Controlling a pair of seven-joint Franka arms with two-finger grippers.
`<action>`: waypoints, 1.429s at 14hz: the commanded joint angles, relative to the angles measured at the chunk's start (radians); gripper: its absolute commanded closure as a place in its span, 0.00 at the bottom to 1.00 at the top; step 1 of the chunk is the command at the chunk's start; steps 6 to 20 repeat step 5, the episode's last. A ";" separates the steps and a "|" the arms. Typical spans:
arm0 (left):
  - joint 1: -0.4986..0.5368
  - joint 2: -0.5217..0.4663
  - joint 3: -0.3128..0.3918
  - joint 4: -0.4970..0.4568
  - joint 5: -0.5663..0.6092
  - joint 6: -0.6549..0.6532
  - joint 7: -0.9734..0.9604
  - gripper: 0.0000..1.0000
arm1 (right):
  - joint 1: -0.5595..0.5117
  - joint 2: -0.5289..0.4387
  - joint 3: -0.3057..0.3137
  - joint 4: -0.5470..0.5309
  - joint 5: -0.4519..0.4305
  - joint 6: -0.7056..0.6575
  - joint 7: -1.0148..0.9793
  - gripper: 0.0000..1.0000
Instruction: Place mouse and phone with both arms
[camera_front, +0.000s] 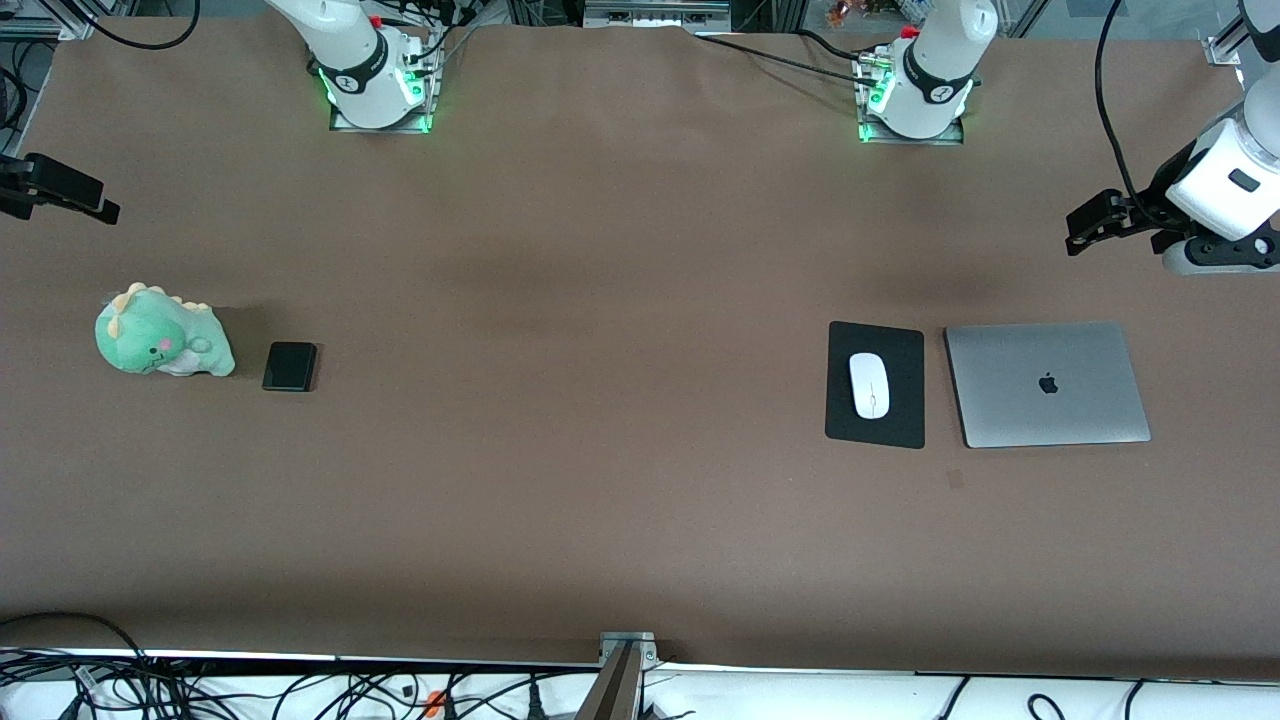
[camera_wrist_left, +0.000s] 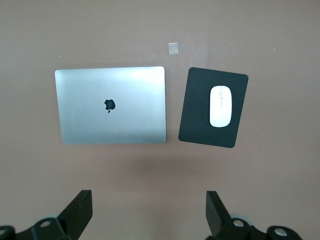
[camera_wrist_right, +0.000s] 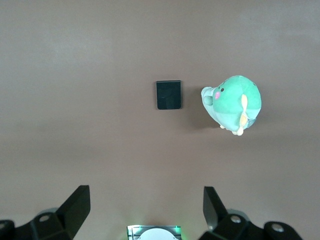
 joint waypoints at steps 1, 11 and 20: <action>0.005 -0.019 -0.004 -0.011 -0.015 -0.010 0.021 0.00 | 0.012 -0.012 -0.009 0.004 -0.012 -0.020 -0.009 0.00; 0.005 -0.015 -0.004 0.001 -0.015 -0.010 0.021 0.00 | 0.012 -0.012 -0.009 0.004 -0.012 -0.020 -0.009 0.00; 0.005 -0.015 -0.004 0.001 -0.015 -0.010 0.021 0.00 | 0.012 -0.012 -0.009 0.004 -0.012 -0.020 -0.009 0.00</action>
